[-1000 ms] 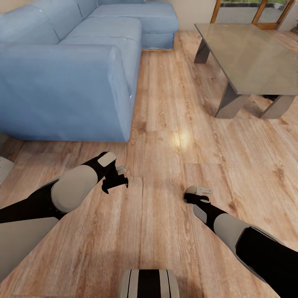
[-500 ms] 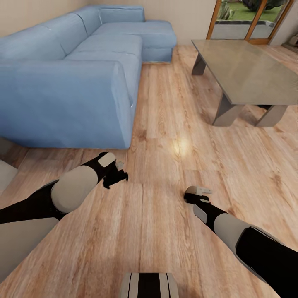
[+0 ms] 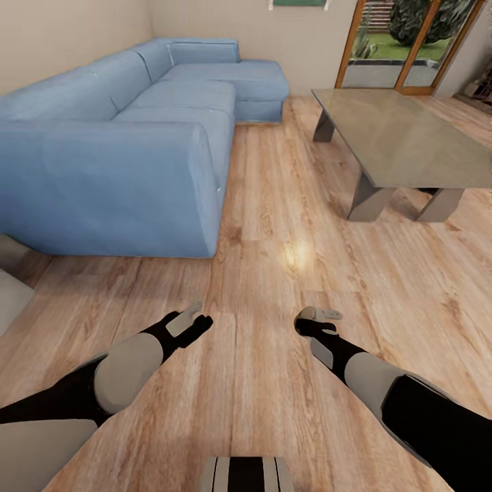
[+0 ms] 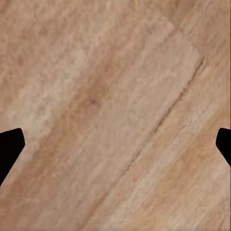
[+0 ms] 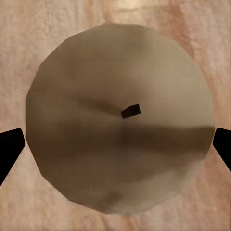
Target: Place each of the two pumpkins and all three candles from the living room inside a cabinet in the living room (use any cabinet), then make sure every cabinet is closed, and position the cauldron so it is next to a table in the living room.
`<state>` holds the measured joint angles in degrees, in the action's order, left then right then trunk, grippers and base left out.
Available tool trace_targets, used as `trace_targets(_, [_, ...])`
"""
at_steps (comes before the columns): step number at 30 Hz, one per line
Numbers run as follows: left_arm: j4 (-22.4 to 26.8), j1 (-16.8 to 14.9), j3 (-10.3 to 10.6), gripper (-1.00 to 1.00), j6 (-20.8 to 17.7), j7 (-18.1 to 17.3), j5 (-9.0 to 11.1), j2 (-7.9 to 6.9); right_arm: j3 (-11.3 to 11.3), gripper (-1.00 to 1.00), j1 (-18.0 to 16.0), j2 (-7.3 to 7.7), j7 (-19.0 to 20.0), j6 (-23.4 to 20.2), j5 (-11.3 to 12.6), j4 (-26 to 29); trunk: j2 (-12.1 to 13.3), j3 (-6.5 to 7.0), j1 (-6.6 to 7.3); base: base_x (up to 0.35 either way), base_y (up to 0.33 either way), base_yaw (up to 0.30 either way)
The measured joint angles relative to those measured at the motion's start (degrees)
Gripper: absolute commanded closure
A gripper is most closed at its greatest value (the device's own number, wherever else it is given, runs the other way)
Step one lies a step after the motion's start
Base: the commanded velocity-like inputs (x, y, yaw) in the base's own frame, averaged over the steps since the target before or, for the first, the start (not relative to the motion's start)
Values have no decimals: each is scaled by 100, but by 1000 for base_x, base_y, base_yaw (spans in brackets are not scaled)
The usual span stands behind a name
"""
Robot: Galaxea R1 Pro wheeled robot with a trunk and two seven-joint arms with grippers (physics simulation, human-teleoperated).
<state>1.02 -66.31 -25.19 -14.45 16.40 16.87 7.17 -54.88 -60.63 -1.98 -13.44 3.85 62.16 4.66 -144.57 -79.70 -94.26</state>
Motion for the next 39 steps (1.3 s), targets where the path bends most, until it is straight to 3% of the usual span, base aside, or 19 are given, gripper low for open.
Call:
trace_targets(1, [1, 45, 3, -100, 73, -37, -43, 2, 2, 100, 0, -11, -5, 0, 1, -2, 1, 22, 3, 0, 0, 0])
trace_targets(2, [0, 150, 8, -100, 367, -157, -279, 9, -6, 100, 0, -83, -19, -5, 6, 1, 3, 44, 5, 0, 0, 0])
trace_targets(3, [0, 194, 9, -100, 491, -207, -386, 14, -2, 100, 0, -144, -38, -3, -1, 0, 4, 67, 8, 0, 0, 0])
trace_targets(13, [1, 648, 12, -100, 651, -560, -543, 32, 27, 100, 0, -212, -277, -4, 26, -13, 17, 293, 34, 0, 0, -108])
trace_targets(15, [1, 697, 13, -100, 658, -586, -739, 37, 29, 100, 30, -216, -329, -2, 40, -22, 20, 344, 39, 0, 0, -257])
trace_targets(16, [1, 729, 14, -100, 664, -600, -1001, 36, 65, 100, 122, -219, -385, -1, 85, -31, 22, 369, 41, 0, 0, -265])
trace_targets(18, [0, 759, 14, -100, 666, -642, -1130, 36, 35, 100, 183, -221, -434, 1, 51, -29, 24, 421, 46, 0, 0, -267])
trace_targets(27, [1, 854, 24, -100, 672, -922, -1228, 37, 23, 100, 380, -307, -471, 7, 44, -29, 36, 663, 70, 0, 0, -245])
trace_targets(30, [1, 863, 37, -100, 707, -929, -1394, 37, 29, 100, 424, -343, -471, 24, 46, -29, 40, 748, 77, 0, 0, -215])
trace_targets(33, [1, 865, 44, -100, 722, -931, -1526, 37, 21, 100, 485, -354, -472, 273, 29, -29, 44, 834, 85, 0, 0, -196])
trace_targets(39, [1, 865, 49, -100, 725, -930, -1573, 37, 29, 100, 526, -377, -473, 616, 44, -24, 52, 1001, 101, 0, 0, -218])
